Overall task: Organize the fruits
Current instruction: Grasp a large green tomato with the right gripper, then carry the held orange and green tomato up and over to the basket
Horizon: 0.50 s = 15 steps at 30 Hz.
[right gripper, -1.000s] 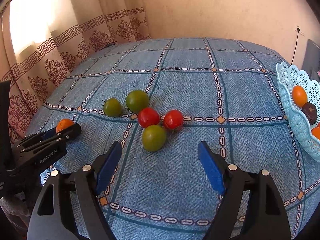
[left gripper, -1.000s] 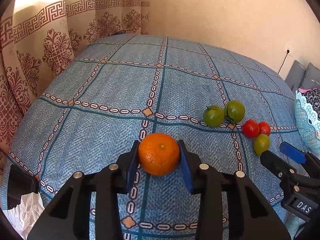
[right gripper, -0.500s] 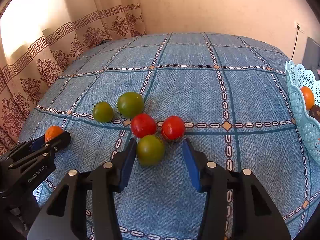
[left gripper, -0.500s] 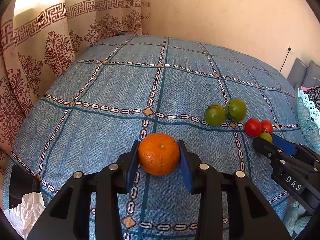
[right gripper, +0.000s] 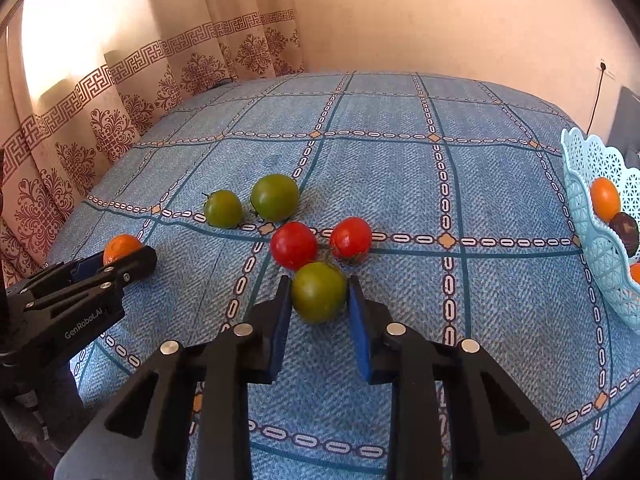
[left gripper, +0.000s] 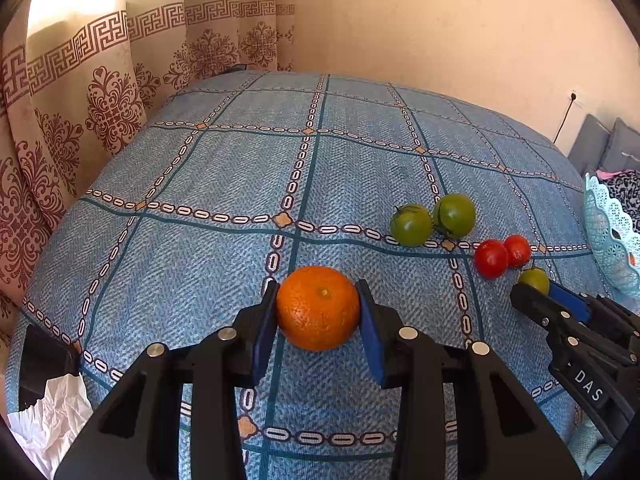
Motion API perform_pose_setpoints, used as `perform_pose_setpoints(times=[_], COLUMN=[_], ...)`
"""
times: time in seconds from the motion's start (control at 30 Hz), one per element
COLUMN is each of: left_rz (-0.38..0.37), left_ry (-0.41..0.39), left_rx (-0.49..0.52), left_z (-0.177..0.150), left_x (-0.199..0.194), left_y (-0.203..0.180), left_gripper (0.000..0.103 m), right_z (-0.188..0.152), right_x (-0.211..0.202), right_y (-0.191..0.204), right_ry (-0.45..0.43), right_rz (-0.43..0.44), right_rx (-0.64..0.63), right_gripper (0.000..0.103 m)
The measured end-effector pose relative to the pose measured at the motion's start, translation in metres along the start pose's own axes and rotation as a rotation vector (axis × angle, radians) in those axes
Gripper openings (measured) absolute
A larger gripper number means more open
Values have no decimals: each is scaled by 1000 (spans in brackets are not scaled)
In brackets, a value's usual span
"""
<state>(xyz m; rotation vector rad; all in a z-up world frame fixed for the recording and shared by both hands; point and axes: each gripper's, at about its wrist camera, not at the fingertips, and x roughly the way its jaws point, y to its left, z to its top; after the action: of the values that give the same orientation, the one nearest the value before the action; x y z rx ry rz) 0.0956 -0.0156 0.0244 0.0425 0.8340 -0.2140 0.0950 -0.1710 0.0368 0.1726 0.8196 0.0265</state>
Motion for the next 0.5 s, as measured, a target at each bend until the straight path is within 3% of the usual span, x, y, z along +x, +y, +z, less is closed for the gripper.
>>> perform_pose_setpoints(times=[0.5], left_rz=[-26], left_ry=[-64], left_rx=[45], left_z=[11], left_x=[-32], left_y=[-30], left_gripper=[38], right_z=[5], right_x=[-35], right_y=[-20], right_ry=[-77], right_rz=[-16], right_rx=[48], right_gripper=[28])
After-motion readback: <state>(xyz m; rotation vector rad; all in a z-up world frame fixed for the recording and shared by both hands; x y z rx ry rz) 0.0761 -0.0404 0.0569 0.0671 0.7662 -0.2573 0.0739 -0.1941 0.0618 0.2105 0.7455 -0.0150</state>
